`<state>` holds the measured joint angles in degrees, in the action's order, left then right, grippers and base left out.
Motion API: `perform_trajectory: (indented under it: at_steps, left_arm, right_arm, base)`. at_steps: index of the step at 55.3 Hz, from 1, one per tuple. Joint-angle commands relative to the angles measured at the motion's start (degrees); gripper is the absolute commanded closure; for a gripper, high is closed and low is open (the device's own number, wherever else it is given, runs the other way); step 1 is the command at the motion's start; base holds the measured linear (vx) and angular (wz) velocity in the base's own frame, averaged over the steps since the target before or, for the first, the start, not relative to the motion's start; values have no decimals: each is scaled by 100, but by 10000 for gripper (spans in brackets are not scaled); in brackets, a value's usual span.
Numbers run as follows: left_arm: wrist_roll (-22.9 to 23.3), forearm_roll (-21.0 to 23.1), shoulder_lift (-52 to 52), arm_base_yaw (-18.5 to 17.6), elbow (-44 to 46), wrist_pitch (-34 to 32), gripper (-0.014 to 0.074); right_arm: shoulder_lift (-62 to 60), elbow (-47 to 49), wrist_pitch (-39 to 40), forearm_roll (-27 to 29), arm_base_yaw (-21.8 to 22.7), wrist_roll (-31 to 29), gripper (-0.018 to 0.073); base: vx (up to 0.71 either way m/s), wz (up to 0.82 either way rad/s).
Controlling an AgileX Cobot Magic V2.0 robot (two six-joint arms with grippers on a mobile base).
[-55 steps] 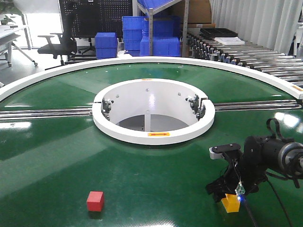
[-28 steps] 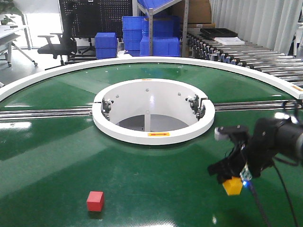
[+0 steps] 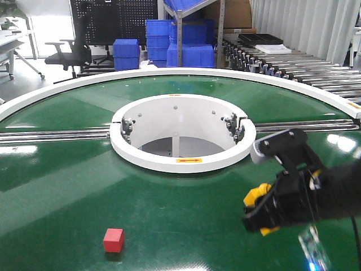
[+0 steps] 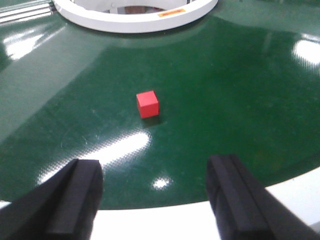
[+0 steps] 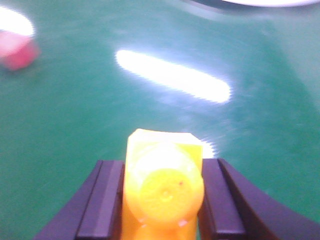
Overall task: Pick red and yellow blocks into blue bin
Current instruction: 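Lift the yellow brick off the table with the right gripper, then lower the left gripper over the red cube and close it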
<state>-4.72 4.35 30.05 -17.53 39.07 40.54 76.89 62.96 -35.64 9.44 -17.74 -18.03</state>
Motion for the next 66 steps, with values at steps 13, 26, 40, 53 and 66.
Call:
perform_trajectory:
  at_steps: [13, 26, 40, 53, 66]
  left_arm:
    - [16, 35, 36, -26, 141, -525, 53]
    - [9, 39, 117, -26, 141, -581, 53]
    - [-90, 94, 1355, -218, 498, -284, 15]
    - [-114, 91, 3208, -344, 1473, -27, -53]
    - [-114, 59, 5000, -344, 2520, -50, -42]
  right_arm:
    - [-1798, -1237, 290, 29, -429, -20, 293]
    - [-2638, -1851, 244, -17, -429, -7, 295]
    - [-2854, -1850, -52, -6, -429, -7, 295]
    - [-2854, -1850, -52, 0, -429, -7, 295]
    - [-2854, -1850, -52, 0, -429, -7, 295]
  base:
    - [0, 0]
    - [0, 0]
    - [0, 0]
    - [0, 0]
    - [0, 0]
